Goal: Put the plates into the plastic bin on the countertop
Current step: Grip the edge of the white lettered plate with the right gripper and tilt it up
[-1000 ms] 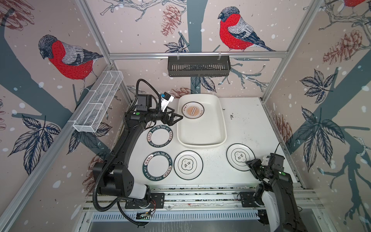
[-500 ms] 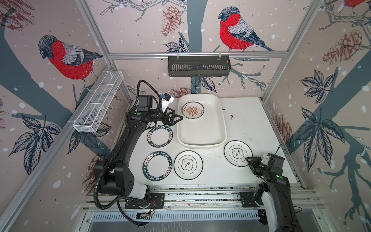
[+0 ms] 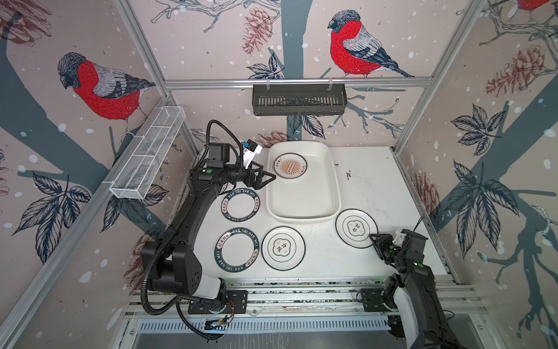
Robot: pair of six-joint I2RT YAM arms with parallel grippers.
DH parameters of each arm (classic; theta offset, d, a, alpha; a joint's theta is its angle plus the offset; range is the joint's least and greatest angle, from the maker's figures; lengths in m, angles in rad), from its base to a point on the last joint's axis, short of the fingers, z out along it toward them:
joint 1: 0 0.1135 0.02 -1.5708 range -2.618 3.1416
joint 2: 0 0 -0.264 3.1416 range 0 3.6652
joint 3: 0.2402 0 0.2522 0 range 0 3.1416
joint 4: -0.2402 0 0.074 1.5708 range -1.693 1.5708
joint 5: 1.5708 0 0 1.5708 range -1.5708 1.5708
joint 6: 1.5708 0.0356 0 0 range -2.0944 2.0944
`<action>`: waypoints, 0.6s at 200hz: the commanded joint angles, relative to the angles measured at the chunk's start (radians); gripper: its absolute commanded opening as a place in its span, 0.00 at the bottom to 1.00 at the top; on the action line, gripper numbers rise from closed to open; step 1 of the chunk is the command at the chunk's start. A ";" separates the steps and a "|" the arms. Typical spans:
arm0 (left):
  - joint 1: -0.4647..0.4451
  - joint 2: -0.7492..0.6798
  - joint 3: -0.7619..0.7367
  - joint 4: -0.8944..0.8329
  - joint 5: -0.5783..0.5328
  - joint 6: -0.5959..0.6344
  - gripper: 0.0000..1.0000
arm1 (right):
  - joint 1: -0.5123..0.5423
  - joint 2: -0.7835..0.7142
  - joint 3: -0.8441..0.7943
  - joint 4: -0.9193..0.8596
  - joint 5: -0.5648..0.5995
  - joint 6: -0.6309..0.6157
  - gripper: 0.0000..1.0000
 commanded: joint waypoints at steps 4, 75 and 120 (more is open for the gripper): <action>-0.001 -0.002 0.001 0.021 0.026 0.006 0.98 | 0.003 0.035 -0.024 -0.120 -0.023 -0.010 0.37; -0.003 0.002 -0.003 0.026 0.023 0.005 0.98 | 0.005 0.097 -0.026 -0.068 -0.022 -0.021 0.29; -0.005 0.001 -0.005 0.030 0.025 0.001 0.98 | 0.005 0.081 -0.033 -0.062 -0.022 -0.009 0.20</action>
